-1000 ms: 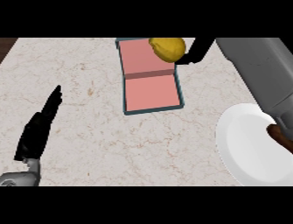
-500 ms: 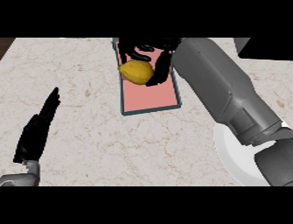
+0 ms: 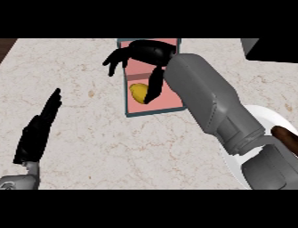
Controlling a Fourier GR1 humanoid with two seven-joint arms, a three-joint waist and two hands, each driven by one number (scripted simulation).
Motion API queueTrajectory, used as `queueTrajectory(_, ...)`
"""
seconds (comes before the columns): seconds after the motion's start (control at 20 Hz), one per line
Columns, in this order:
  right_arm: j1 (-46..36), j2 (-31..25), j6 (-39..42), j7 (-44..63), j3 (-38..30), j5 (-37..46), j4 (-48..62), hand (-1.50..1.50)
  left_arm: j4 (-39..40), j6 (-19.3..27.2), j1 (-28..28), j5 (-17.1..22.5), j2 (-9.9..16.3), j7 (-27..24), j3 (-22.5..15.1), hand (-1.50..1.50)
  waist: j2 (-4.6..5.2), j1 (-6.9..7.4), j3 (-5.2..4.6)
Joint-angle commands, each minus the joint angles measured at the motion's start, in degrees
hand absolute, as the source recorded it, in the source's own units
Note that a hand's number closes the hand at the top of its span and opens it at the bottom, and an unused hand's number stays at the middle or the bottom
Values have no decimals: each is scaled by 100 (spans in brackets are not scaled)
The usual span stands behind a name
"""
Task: Pick the lemon from the plate and place it in the cardboard box
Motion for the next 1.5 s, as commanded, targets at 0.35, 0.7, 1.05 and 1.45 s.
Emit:
queueTrajectory(0.35,-218,-53,469,473,-1618,-1621,523,-150,-157,133,-62,-152,-115,162,-100,0,32,11,5)
queueTrajectory(0.7,-435,-847,960,963,-2448,-2390,879,-150,-263,-19,-49,-52,-98,147,-133,0,144,183,6)
queueTrajectory(1.05,-497,-1813,1011,1291,-2855,-2750,1011,-150,-171,45,-78,-162,-150,-68,-208,0,287,355,5)
queueTrajectory(1.45,-307,-2650,1771,1126,-2794,-2671,886,-150,-224,-57,-345,-144,-104,103,-235,0,386,484,31)
